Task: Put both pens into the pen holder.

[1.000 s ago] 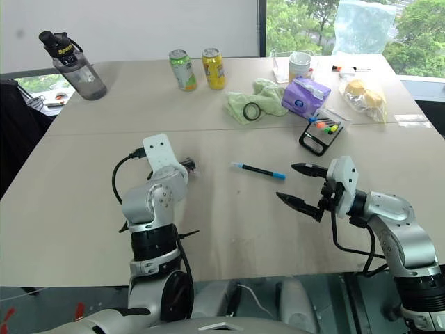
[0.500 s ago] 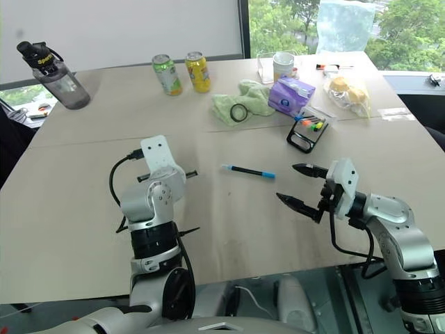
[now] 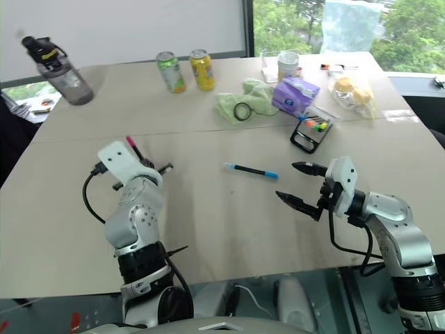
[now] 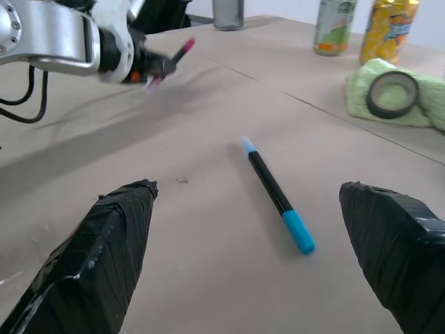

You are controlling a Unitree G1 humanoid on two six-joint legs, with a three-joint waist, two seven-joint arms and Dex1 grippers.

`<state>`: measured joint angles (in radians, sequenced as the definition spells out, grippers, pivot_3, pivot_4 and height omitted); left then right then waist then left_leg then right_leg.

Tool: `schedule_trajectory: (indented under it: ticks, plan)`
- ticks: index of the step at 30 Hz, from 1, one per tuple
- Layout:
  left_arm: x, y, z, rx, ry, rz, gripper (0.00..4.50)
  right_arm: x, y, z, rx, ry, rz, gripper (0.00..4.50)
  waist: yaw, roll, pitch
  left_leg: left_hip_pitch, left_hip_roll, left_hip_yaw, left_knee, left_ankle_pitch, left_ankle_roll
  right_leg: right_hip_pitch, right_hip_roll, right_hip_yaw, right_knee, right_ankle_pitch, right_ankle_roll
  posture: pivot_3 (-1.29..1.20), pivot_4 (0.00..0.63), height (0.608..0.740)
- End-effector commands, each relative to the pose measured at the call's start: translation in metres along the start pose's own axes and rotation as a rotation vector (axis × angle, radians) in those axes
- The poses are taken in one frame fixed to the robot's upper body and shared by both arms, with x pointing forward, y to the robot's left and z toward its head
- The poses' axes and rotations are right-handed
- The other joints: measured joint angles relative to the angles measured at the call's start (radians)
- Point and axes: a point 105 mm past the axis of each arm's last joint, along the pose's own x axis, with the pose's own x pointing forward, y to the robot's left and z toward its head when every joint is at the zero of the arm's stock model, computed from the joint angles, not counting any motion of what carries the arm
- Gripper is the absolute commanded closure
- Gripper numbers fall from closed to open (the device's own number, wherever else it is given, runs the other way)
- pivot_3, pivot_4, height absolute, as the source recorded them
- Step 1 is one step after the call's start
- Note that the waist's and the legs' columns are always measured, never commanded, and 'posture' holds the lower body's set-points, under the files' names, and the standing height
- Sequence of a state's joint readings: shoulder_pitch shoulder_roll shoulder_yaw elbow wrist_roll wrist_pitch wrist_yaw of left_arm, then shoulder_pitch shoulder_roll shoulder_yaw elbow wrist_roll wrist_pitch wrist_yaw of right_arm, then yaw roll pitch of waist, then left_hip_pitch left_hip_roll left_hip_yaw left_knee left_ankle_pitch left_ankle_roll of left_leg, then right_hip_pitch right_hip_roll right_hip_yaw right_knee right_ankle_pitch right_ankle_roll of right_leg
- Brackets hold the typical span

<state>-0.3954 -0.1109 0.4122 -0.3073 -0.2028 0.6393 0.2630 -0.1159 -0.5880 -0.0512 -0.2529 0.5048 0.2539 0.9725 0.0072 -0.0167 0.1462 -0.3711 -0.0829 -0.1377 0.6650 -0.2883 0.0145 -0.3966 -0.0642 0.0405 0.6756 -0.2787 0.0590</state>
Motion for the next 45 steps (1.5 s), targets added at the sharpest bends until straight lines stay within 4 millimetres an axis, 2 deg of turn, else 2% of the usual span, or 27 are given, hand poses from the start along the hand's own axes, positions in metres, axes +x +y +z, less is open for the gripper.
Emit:
schedule_trajectory:
  ticks: [1, 6, 11, 13, 17, 23, 26, 29, 32, 35, 36, 38, 41, 44, 45]
  plan:
    - [-0.019, -0.042, 0.017, 0.030, -0.115, -0.361, 4.46, 0.001, 0.001, 0.011, -0.036, -0.032, 0.002, 0.00, 0.010, 0.000, 0.000, 0.000, 0.000, 0.000, 0.000, 0.000, 0.001, 0.000, 0.000, 0.000, -0.001, 0.000, 0.000, 0.00, 0.150, 0.740]
    - [-0.061, -0.079, 0.000, 0.176, -0.065, -0.885, 4.46, 0.008, -0.001, 0.018, -0.002, -0.064, -0.015, 0.00, 0.006, 0.001, 0.001, -0.001, 0.000, -0.001, 0.000, -0.001, 0.001, 0.000, 0.000, 0.000, -0.002, 0.000, 0.000, 0.00, 0.150, 0.740]
    - [-0.112, -0.091, -0.033, 0.383, 0.065, -1.326, 4.46, 0.022, -0.005, 0.033, 0.085, -0.123, -0.049, 0.00, -0.006, 0.004, 0.002, -0.001, 0.000, -0.002, -0.001, -0.001, 0.001, 0.000, 0.000, 0.000, -0.002, 0.000, 0.000, 0.00, 0.150, 0.740]
    - [-0.128, -0.096, -0.036, 0.403, 0.062, -1.462, 4.46, 0.029, -0.001, 0.041, 0.173, -0.172, -0.047, 0.00, -0.007, 0.004, 0.003, -0.001, 0.000, -0.002, -0.001, -0.001, 0.001, 0.000, 0.000, 0.000, -0.002, 0.000, 0.000, 0.00, 0.150, 0.740]
    - [-0.134, -0.108, -0.033, 0.371, 0.024, -1.529, 4.46, 0.041, 0.014, 0.049, 0.350, -0.207, -0.009, 0.00, -0.003, 0.004, 0.003, -0.002, 0.000, -0.004, -0.001, -0.001, 0.001, 0.000, -0.001, -0.001, -0.003, 0.000, 0.000, 0.00, 0.150, 0.740]
    - [-0.141, -0.111, -0.037, 0.356, 0.032, -1.569, 4.46, 0.050, 0.022, 0.051, 0.402, -0.166, 0.012, 0.00, -0.002, 0.004, 0.003, -0.008, 0.000, -0.005, 0.000, -0.001, 0.001, -0.005, -0.001, -0.002, -0.003, 0.000, 0.000, 0.00, 0.150, 0.740]
    - [-0.143, -0.111, -0.041, 0.351, 0.044, -1.576, 4.46, 0.054, 0.023, 0.057, 0.415, -0.197, 0.026, 0.00, -0.004, 0.004, 0.003, -0.009, 0.000, -0.005, 0.000, 0.000, 0.001, -0.007, -0.001, -0.002, -0.003, 0.000, 0.000, 0.00, 0.150, 0.740]
    - [-0.142, -0.111, -0.042, 0.354, 0.049, -1.572, 4.50, 0.054, 0.023, 0.064, 0.423, -0.222, 0.038, 0.87, -0.011, 0.004, 0.003, -0.010, -0.001, -0.005, 0.000, 0.000, 0.001, -0.008, -0.001, -0.002, -0.002, 0.000, 0.000, 0.00, 0.150, 0.740]
    - [-0.139, -0.109, -0.044, 0.381, 0.055, -1.556, 4.50, 0.053, 0.024, 0.067, 0.424, -0.230, 0.056, 2.23, -0.014, 0.004, 0.003, -0.010, -0.001, -0.005, 0.000, 0.000, 0.001, -0.008, -0.001, -0.002, -0.002, 0.000, 0.000, 0.00, 0.150, 0.740]
    - [-0.137, -0.108, -0.044, 0.387, 0.059, -1.545, 4.50, 0.050, 0.027, 0.069, 0.425, -0.234, 0.071, 3.82, -0.017, 0.004, 0.003, -0.010, -0.001, -0.005, 0.000, 0.000, 0.001, -0.008, -0.001, -0.002, -0.002, 0.000, 0.000, 0.00, 0.150, 0.740]
    - [-0.136, -0.108, -0.044, 0.375, 0.066, -1.543, 4.50, 0.049, 0.028, 0.069, 0.425, -0.233, 0.075, 4.12, -0.018, 0.004, 0.003, -0.010, -0.001, -0.005, 0.000, 0.000, 0.001, -0.008, -0.001, -0.002, -0.002, 0.000, 0.000, 0.00, 0.150, 0.740]
    - [-0.137, -0.107, -0.045, 0.352, 0.088, -1.548, 3.57, 0.047, 0.030, 0.069, 0.426, -0.232, 0.079, 4.38, -0.018, 0.004, 0.003, -0.010, -0.001, -0.005, 0.000, -0.001, 0.001, -0.008, -0.001, -0.002, -0.002, 0.000, 0.000, 0.00, 0.150, 0.740]
    - [-0.134, -0.107, -0.046, 0.394, 0.072, -1.522, 2.60, 0.046, 0.026, 0.069, 0.407, -0.235, 0.055, 4.38, -0.018, 0.004, 0.003, -0.010, -0.001, -0.005, 0.000, 0.000, 0.001, -0.008, -0.001, -0.002, -0.002, 0.000, 0.000, 0.00, 0.150, 0.740]
    - [-0.125, -0.107, -0.040, 0.372, 0.052, -1.454, 1.34, 0.042, 0.003, 0.065, 0.283, -0.225, -0.071, 4.38, -0.018, 0.004, 0.003, -0.010, -0.001, -0.005, 0.000, 0.000, 0.001, -0.008, -0.001, -0.002, -0.002, 0.000, 0.000, 0.00, 0.150, 0.740]
    - [-0.122, -0.106, -0.037, 0.366, 0.045, -1.440, 1.34, 0.039, -0.005, 0.067, 0.247, -0.236, -0.114, 4.38, -0.018, 0.004, 0.003, -0.010, -0.001, -0.005, 0.000, 0.000, 0.001, -0.008, -0.001, -0.002, -0.002, 0.000, 0.000, 0.00, 0.150, 0.740]
